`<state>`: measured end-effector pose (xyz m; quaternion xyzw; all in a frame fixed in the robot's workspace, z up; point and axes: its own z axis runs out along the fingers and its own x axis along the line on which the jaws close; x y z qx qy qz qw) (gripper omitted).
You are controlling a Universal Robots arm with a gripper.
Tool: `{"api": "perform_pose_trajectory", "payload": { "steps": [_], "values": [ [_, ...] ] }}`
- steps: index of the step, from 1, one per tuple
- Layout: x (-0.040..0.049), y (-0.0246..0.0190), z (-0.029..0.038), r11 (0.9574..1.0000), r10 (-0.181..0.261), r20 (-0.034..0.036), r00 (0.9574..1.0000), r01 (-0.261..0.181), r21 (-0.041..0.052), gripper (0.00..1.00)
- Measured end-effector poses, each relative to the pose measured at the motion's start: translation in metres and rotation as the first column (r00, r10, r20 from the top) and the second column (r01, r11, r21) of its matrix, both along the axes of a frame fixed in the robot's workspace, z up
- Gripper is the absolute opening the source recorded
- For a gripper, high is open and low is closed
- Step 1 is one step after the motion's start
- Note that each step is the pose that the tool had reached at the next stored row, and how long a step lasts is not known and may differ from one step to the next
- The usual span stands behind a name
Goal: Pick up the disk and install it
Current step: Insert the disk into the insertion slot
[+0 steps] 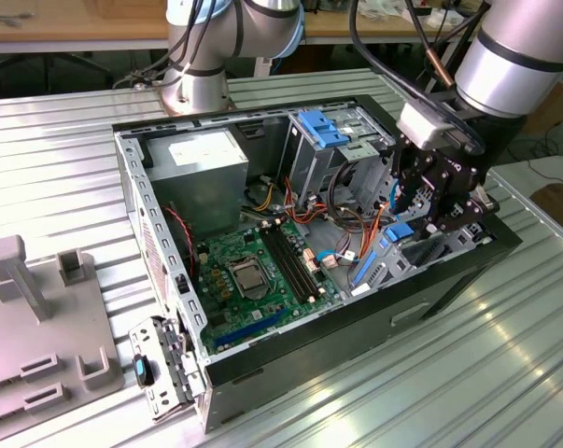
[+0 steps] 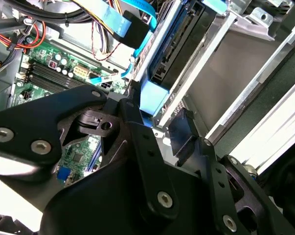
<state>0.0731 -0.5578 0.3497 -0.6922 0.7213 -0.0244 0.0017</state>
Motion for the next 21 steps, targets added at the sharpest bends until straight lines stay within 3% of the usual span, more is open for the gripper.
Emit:
{"api": "perform_pose_trajectory", "payload": {
  "steps": [21],
  "values": [
    [0.0000,0.0000,0.0020,1.0000,0.000,0.0000,1.0000,0.000,0.0002,0.49]
  ]
}}
